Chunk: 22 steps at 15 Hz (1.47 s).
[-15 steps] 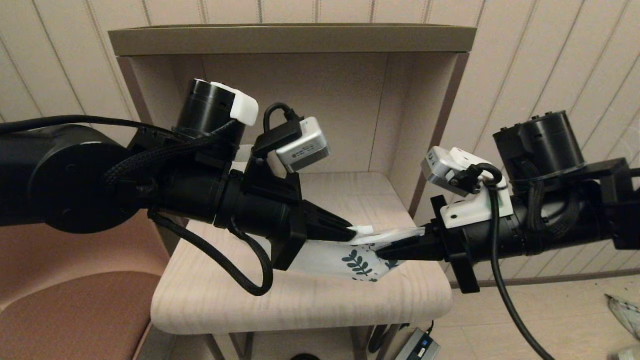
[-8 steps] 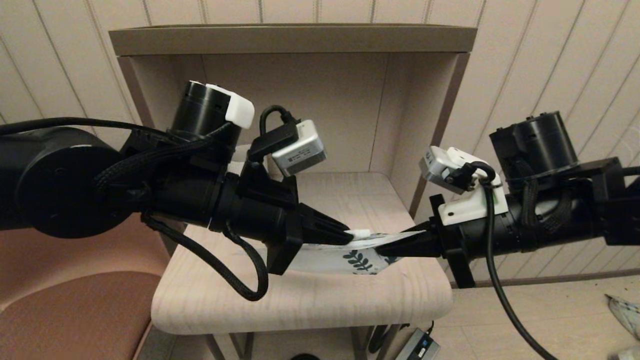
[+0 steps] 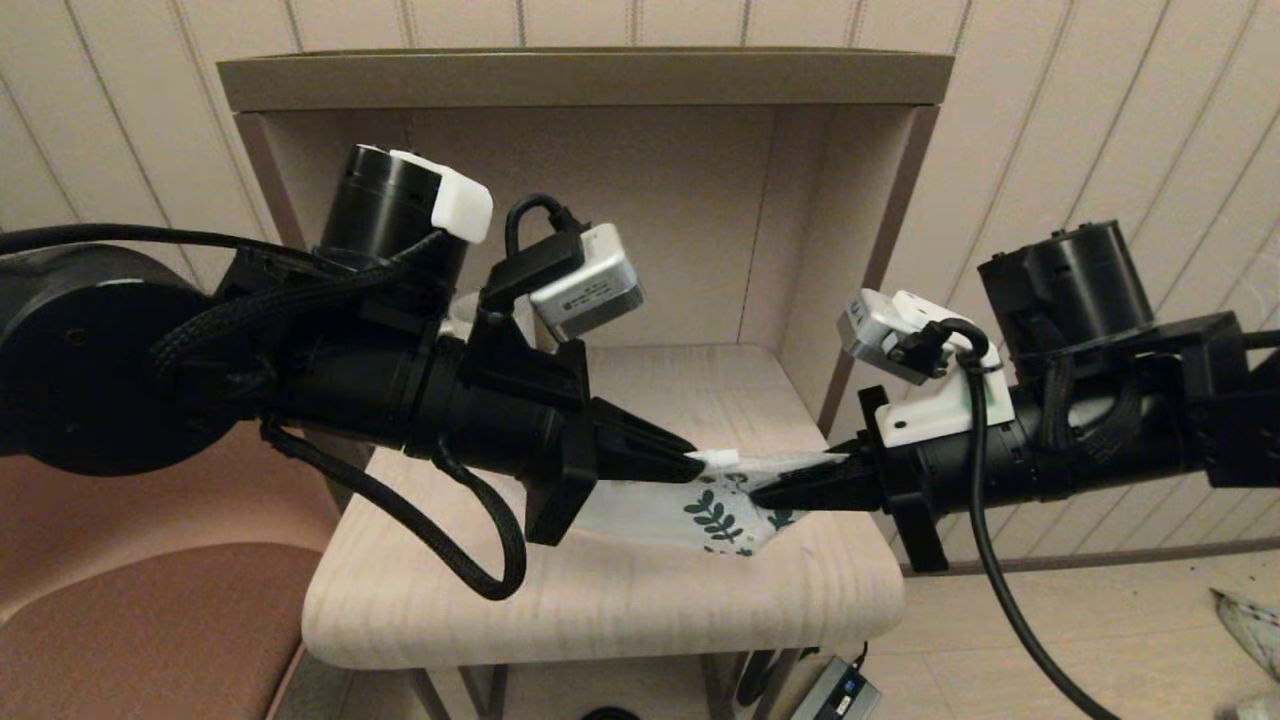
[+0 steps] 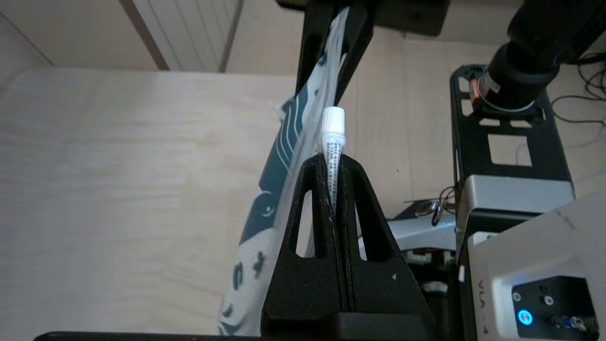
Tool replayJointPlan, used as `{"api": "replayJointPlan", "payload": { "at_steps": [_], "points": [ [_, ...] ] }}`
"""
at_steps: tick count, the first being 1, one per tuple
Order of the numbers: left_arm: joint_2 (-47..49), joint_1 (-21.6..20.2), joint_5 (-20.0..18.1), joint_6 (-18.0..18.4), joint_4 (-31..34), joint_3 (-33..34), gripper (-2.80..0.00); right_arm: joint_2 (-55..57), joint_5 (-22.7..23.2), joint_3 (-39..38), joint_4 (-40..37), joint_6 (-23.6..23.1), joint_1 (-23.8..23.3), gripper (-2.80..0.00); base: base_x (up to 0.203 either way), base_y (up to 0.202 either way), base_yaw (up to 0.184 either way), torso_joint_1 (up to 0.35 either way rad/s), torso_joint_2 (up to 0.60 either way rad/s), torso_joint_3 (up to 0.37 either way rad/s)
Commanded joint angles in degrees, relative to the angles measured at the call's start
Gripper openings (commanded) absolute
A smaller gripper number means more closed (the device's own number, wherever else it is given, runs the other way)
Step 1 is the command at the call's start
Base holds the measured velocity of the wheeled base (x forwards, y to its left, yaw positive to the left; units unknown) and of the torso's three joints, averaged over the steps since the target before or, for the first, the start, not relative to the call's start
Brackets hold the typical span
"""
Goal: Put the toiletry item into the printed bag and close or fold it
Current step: Place the toothpaste in the storage bag
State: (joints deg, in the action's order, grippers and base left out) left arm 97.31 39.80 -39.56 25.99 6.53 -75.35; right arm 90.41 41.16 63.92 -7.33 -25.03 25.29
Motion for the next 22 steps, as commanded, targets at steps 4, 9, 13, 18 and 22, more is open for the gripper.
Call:
{"api": "replayJointPlan", "payload": {
  "at_steps": [4,9,13,18,22],
  "points": [
    [-1.1,0.0,-0.3,0.1,0.1,0.4,-2.80,0.2,0.2,0.3,-0.1,-0.1,0.1,-2.80,0.000,0.000,0.000,0.000,0.00,0.000],
    [0.4,0.0,-0.3,0.4,-0.1,1.2,-2.80,-0.1,0.2,0.1,-0.1,-0.1,0.1,-2.80,0.000,0.000,0.000,0.000,0.00,0.000],
    [1.5,-0.5,-0.3,-0.1,-0.6,-2.5,-2.80,-0.4,0.2,-0.4,-0.1,-0.1,0.2,-2.80,0.000,0.000,0.000,0.000,0.00,0.000],
    [1.2,-0.6,-0.3,0.1,-0.3,-1.8,-2.80,-0.7,0.2,-0.4,-0.1,-0.1,0.6,-2.80,0.000,0.000,0.000,0.000,0.00,0.000],
    [1.0,-0.6,-0.3,0.2,-0.3,-1.5,-2.80,-0.4,0.2,-0.6,-0.1,-0.1,0.5,-2.80,0.000,0.000,0.000,0.000,0.00,0.000]
  ]
}}
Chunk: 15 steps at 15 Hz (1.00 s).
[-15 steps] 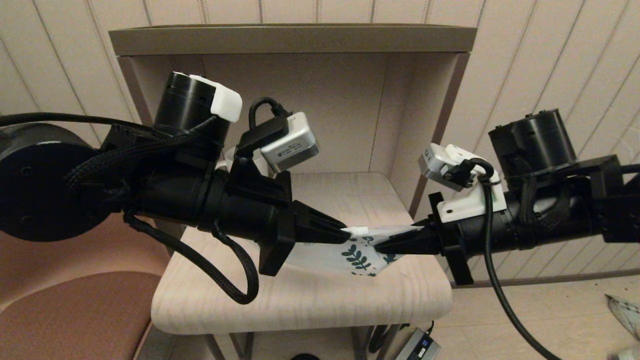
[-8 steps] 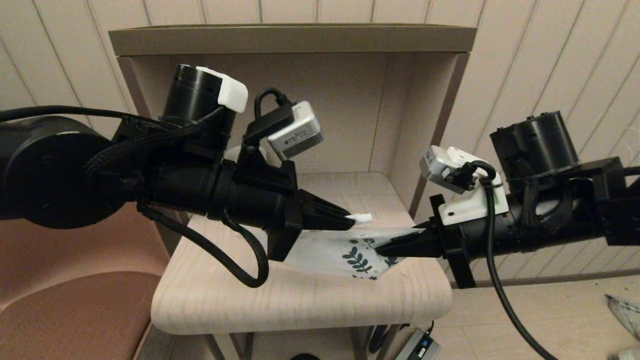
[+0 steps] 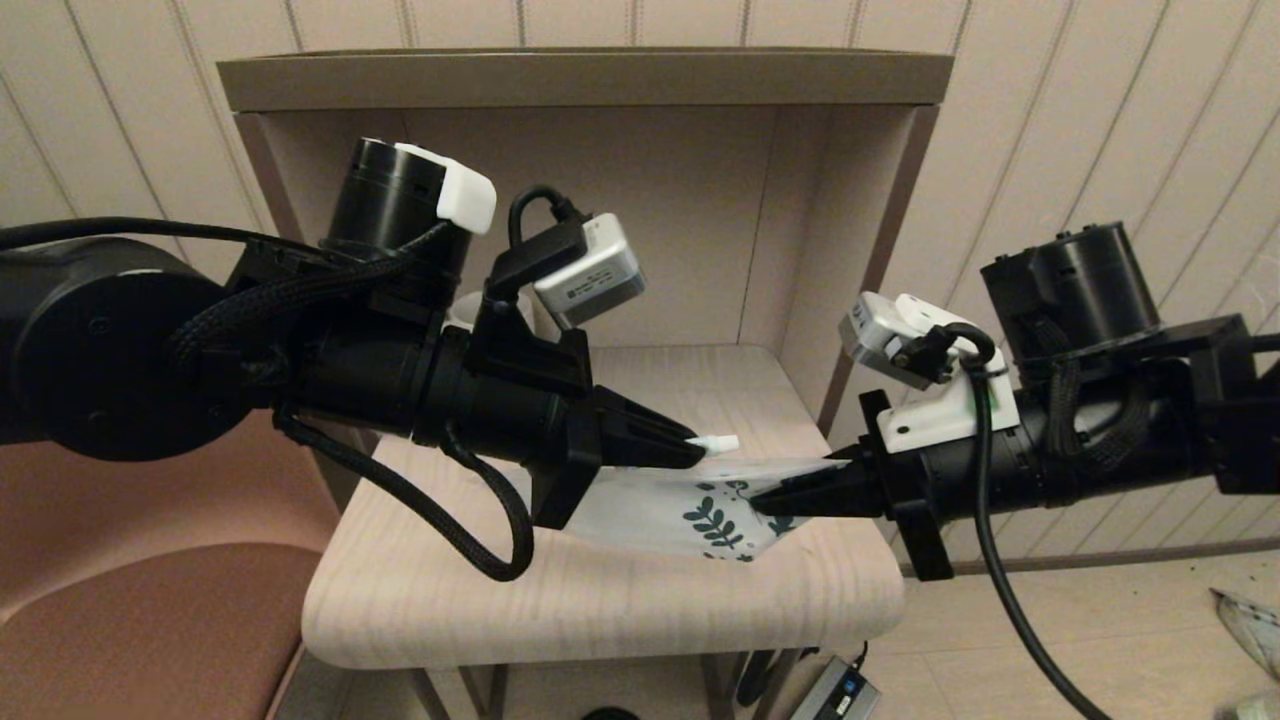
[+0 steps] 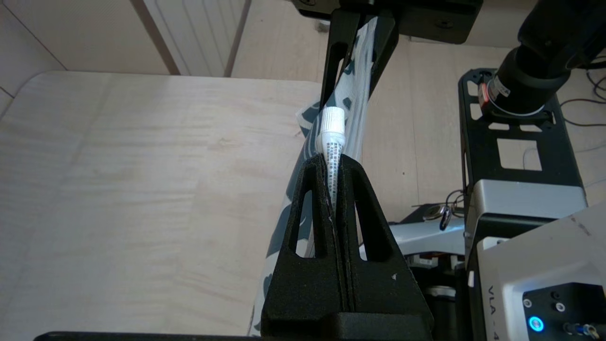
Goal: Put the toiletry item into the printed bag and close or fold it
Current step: Place the toothpaste in the storage bag
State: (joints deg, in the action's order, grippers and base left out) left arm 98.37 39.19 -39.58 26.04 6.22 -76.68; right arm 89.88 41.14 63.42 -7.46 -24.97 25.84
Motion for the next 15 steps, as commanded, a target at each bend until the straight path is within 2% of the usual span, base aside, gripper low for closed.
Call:
{"api": "replayJointPlan", "payload": {
  "at_steps": [1,15],
  "points": [
    [0.0,0.0,-0.2,0.2,0.0,-0.1,-2.80,0.2,0.3,0.0,-0.1,-0.2,-0.1,-2.80,0.000,0.000,0.000,0.000,0.00,0.000],
    [0.9,0.0,-0.2,0.3,-0.2,1.2,-2.80,0.6,0.3,0.0,0.2,-0.2,-0.3,-2.80,0.000,0.000,0.000,0.000,0.00,0.000]
  ]
}}
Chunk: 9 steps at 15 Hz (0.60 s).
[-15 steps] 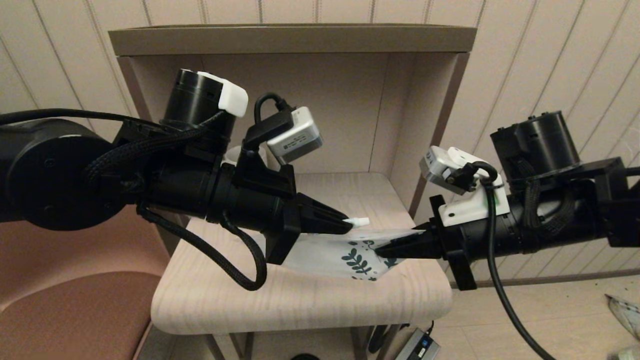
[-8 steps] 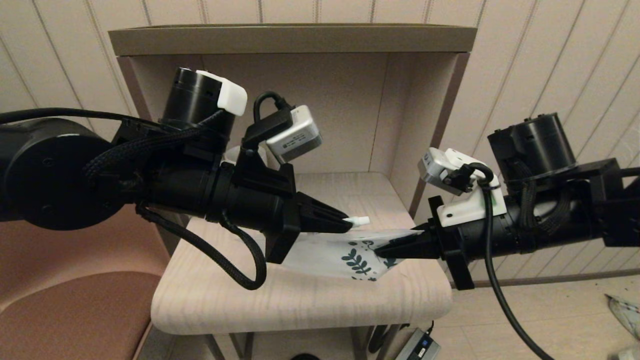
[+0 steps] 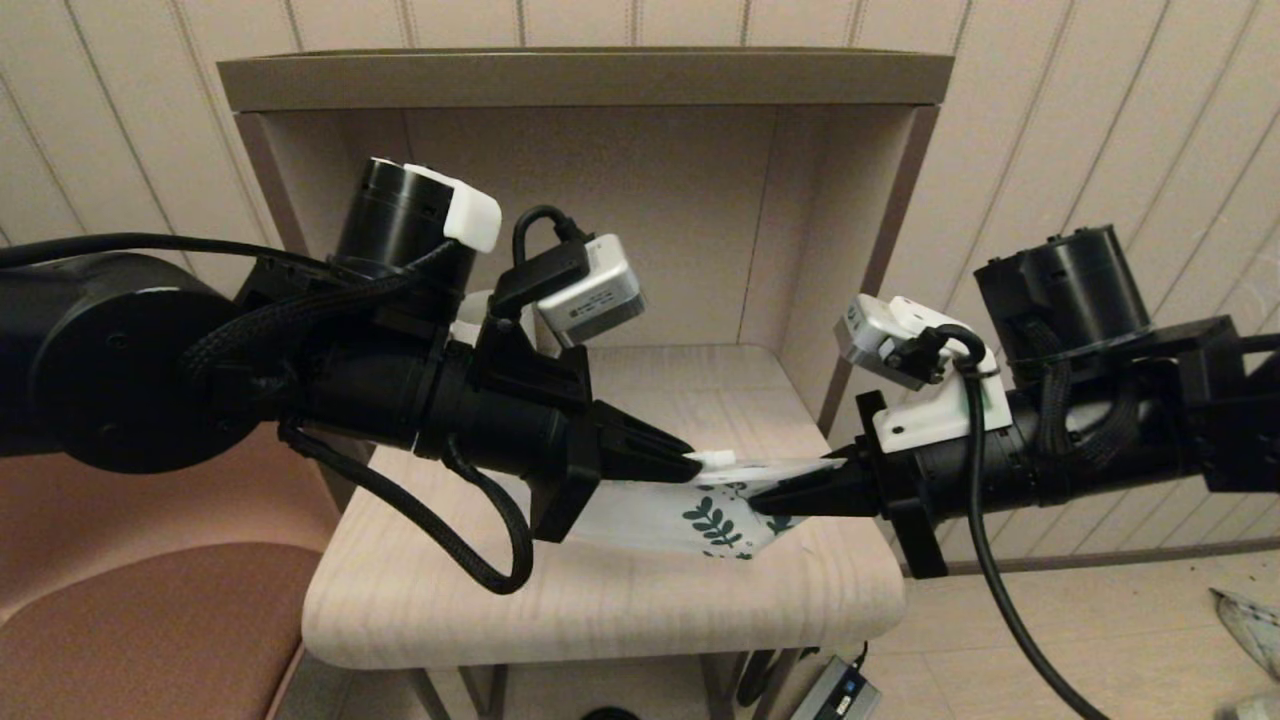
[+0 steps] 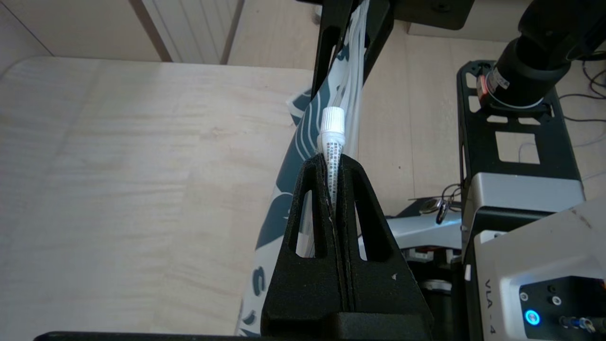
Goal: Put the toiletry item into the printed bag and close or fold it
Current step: Place the toothpaste in the storage bag
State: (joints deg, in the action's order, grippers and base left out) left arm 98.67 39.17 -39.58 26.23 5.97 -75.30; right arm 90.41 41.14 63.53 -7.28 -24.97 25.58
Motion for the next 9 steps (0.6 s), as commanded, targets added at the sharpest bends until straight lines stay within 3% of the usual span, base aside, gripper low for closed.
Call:
{"api": "replayJointPlan", "payload": {
  "at_steps": [1,9],
  "points": [
    [0.8,0.0,-0.2,0.1,0.0,-0.4,-2.80,-0.1,0.3,-0.1,-0.1,-0.2,0.0,-2.80,0.000,0.000,0.000,0.000,0.00,0.000],
    [0.4,0.0,-0.3,0.1,0.0,0.3,-2.80,0.1,0.3,0.3,0.0,-0.2,0.3,-2.80,0.000,0.000,0.000,0.000,0.00,0.000]
  ]
}}
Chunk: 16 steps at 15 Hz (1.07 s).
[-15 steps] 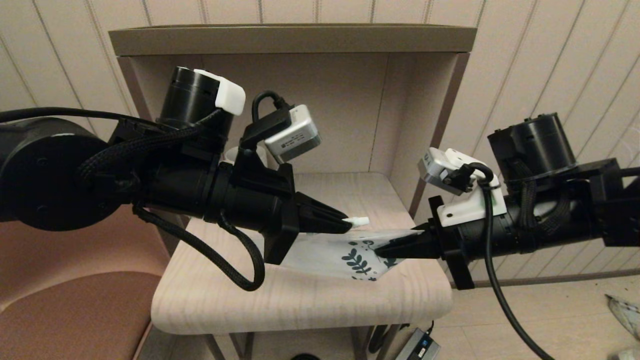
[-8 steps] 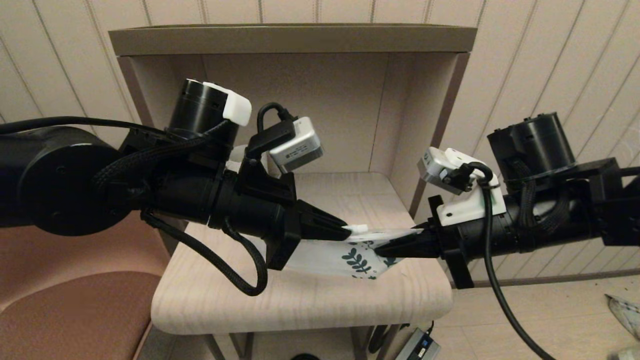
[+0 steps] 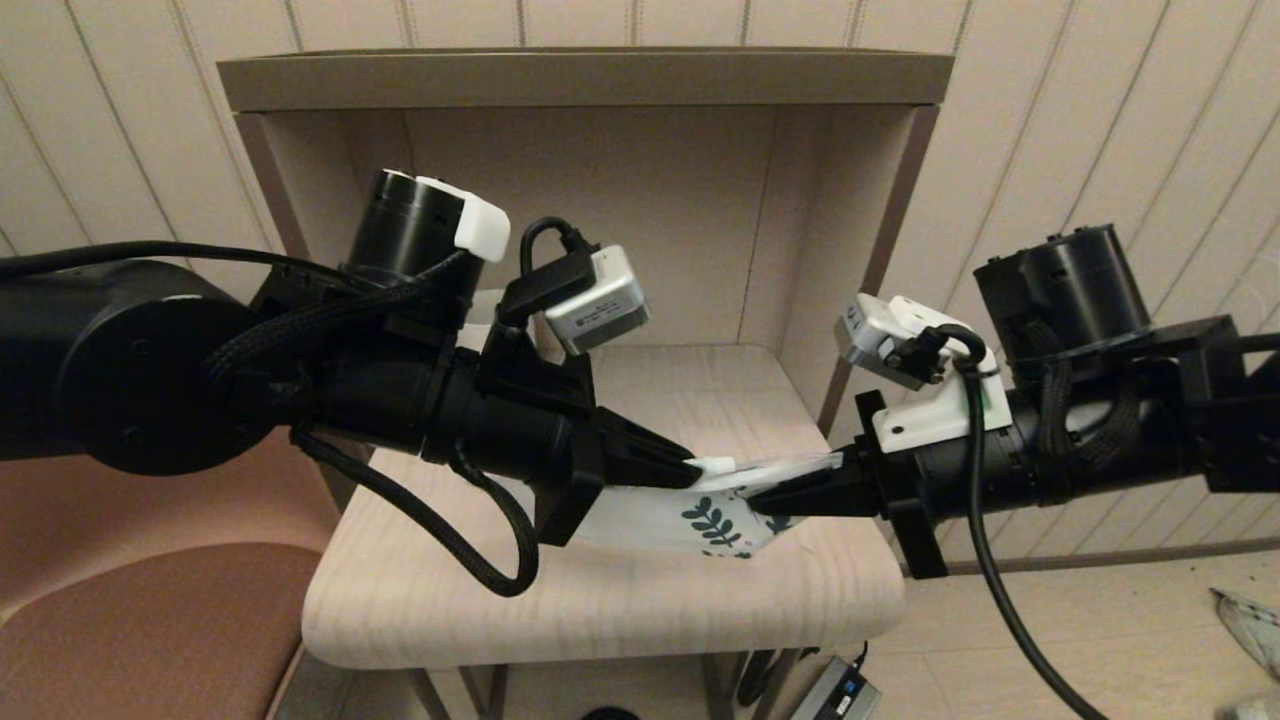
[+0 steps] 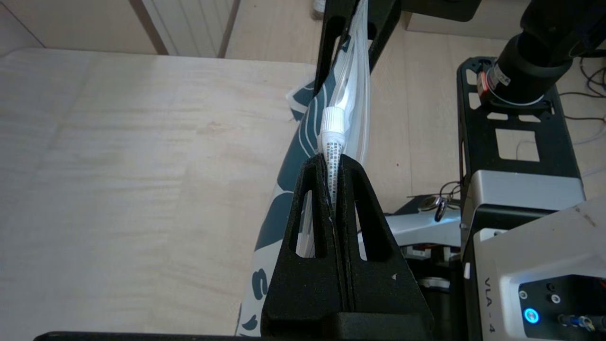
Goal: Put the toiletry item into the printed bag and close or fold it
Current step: Place the toothpaste in the storage bag
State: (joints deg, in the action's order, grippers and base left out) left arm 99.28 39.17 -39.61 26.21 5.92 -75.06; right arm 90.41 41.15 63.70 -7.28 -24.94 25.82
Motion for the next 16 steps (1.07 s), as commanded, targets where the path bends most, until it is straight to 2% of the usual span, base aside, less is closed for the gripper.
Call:
{"api": "replayJointPlan", "payload": {
  "at_steps": [1,11,14,16],
  "points": [
    [-0.5,0.0,-0.2,0.2,0.1,0.1,-2.80,0.2,0.2,0.3,0.0,-0.1,0.0,-2.80,0.000,0.000,0.000,0.000,0.00,0.000],
    [-1.5,0.0,0.0,0.2,0.1,1.3,-2.80,0.0,0.2,0.6,0.1,0.0,-0.2,-2.80,0.000,0.000,0.000,0.000,0.00,0.000],
    [-0.9,0.0,2.2,0.2,-0.1,1.0,-2.80,-0.4,0.2,0.4,0.0,0.0,0.1,-2.80,0.000,0.000,0.000,0.000,0.00,0.000],
    [-0.7,0.0,2.4,0.2,0.0,0.4,-2.80,-0.8,0.3,0.2,-0.1,0.0,0.2,-2.80,0.000,0.000,0.000,0.000,0.00,0.000]
  ]
}}
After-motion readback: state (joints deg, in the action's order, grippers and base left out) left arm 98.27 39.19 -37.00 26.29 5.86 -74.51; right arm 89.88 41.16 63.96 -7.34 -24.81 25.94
